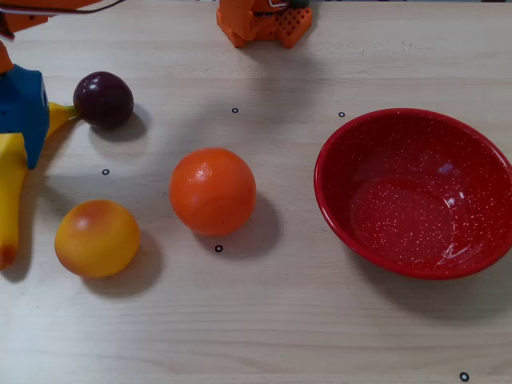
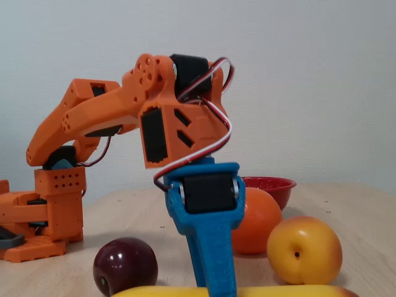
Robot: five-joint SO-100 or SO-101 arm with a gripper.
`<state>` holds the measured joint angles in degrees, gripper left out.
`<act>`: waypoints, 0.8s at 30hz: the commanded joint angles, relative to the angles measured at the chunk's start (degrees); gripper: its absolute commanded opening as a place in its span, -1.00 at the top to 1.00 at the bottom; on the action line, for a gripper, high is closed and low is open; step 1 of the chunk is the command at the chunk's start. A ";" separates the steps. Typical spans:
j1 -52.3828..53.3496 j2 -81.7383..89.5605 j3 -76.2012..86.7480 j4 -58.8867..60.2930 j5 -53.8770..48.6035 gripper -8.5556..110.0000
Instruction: Put banana in the red bowl.
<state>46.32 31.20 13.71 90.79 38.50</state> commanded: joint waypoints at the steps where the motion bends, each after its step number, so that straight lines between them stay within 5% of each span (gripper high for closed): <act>1: 1.23 3.16 -1.85 -2.02 -1.05 0.37; 24: 1.05 2.11 4.92 -6.33 -1.67 0.39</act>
<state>46.41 30.23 18.72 85.61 38.23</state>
